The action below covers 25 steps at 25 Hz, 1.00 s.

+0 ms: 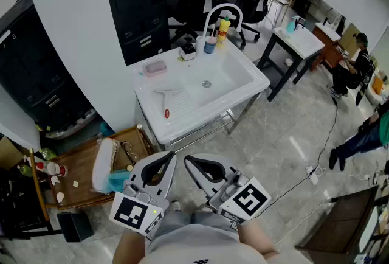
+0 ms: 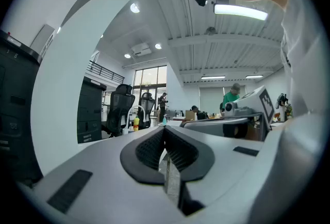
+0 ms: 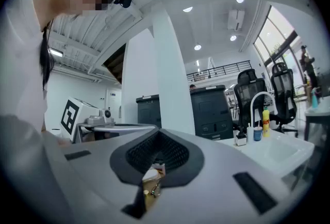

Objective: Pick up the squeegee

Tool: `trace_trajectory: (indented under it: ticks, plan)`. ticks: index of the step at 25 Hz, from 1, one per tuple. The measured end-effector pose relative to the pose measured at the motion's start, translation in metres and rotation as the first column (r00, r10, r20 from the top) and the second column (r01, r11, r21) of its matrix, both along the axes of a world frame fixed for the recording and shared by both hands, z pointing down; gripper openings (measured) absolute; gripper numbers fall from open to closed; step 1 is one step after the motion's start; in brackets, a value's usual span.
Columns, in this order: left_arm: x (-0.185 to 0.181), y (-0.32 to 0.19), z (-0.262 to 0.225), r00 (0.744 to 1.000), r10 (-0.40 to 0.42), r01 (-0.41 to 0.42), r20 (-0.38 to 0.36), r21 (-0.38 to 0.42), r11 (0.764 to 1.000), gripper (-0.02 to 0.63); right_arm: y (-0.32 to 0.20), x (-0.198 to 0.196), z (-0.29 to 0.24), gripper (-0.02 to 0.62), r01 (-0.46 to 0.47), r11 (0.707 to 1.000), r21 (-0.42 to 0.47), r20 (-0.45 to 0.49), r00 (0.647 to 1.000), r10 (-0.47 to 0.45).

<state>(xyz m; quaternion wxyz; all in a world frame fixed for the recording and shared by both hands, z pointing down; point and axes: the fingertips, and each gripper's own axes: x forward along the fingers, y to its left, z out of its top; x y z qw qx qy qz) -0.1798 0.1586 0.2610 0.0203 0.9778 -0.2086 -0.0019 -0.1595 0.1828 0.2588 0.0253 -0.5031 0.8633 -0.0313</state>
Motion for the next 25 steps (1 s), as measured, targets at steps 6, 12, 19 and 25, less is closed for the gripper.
trace_trajectory:
  ticks: [6, 12, 19, 25]
  plan:
    - [-0.004, -0.006, 0.002, 1.0, 0.0, 0.0, -0.002, -0.007, 1.0, 0.012, -0.006, -0.002, 0.001, 0.008, -0.002, 1.0, -0.003, -0.001, 1.0, 0.002]
    - [-0.007, -0.01, 0.002, 1.0, 0.005, -0.005, -0.001, -0.005, 1.0, 0.012, -0.011, -0.005, 0.002, 0.008, -0.011, 1.0, -0.008, 0.015, 1.0, 0.011]
    - [-0.012, -0.02, 0.009, 0.999, 0.045, -0.046, -0.015, -0.041, 0.998, 0.012, -0.022, -0.008, -0.001, 0.009, -0.041, 0.999, -0.006, 0.046, 0.998, 0.042]
    - [-0.004, -0.027, 0.013, 0.997, 0.066, -0.068, -0.036, -0.045, 0.997, 0.014, -0.025, 0.003, 0.005, 0.009, -0.084, 0.996, -0.022, 0.046, 0.995, 0.085]
